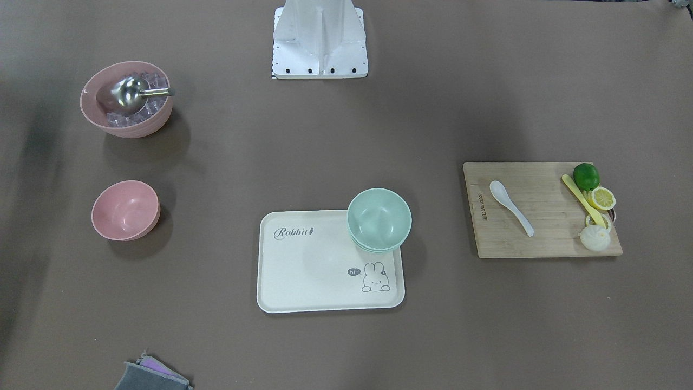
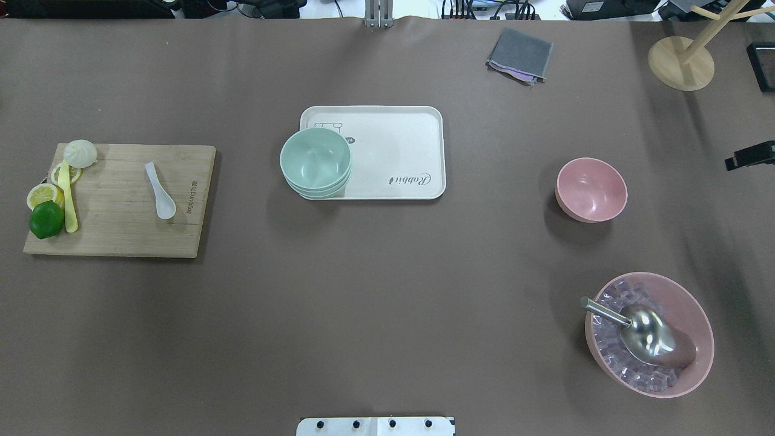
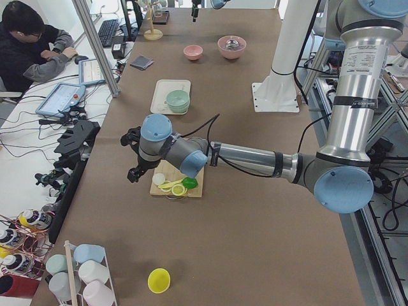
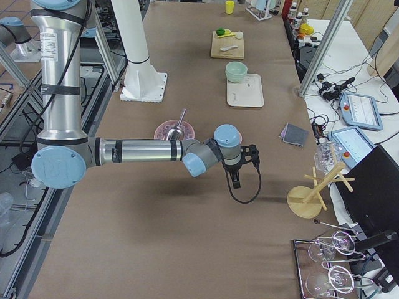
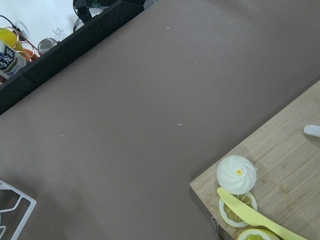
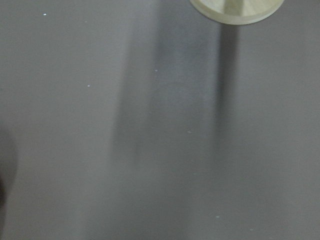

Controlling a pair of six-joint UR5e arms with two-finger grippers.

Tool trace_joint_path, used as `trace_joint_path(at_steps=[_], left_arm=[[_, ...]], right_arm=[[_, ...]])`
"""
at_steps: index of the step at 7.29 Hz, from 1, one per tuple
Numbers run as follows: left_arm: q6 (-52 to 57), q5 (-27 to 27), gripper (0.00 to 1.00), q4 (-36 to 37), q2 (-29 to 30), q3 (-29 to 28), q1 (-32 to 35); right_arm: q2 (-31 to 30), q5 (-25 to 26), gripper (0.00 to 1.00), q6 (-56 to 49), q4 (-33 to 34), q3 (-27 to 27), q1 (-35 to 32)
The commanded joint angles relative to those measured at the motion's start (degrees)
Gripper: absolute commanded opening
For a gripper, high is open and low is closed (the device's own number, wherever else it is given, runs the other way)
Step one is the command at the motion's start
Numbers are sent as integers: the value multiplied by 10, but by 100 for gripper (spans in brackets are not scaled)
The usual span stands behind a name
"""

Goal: Stack pink bowl on green and place spoon
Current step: 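Reach the right gripper to the small pink bowl and grasp its rim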

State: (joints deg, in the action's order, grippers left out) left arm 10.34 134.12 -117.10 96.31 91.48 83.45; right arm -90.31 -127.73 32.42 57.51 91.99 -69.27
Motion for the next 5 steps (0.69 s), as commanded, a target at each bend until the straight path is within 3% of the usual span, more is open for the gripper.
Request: trace_joint_path(at_steps=[1, 2, 4, 5], left_arm=[[-9, 1, 99, -1, 0, 0, -4], [-10, 0, 99, -1, 0, 0, -4], [-10, -1, 99, -1, 0, 0, -4], [-22, 0, 99, -1, 0, 1, -4]], right_arm=[[44, 42, 100, 187, -12, 6, 95], [57, 87, 100, 240, -28, 6, 139], [73, 119, 95, 287, -28, 6, 175], [73, 121, 71, 286, -28, 6, 181]])
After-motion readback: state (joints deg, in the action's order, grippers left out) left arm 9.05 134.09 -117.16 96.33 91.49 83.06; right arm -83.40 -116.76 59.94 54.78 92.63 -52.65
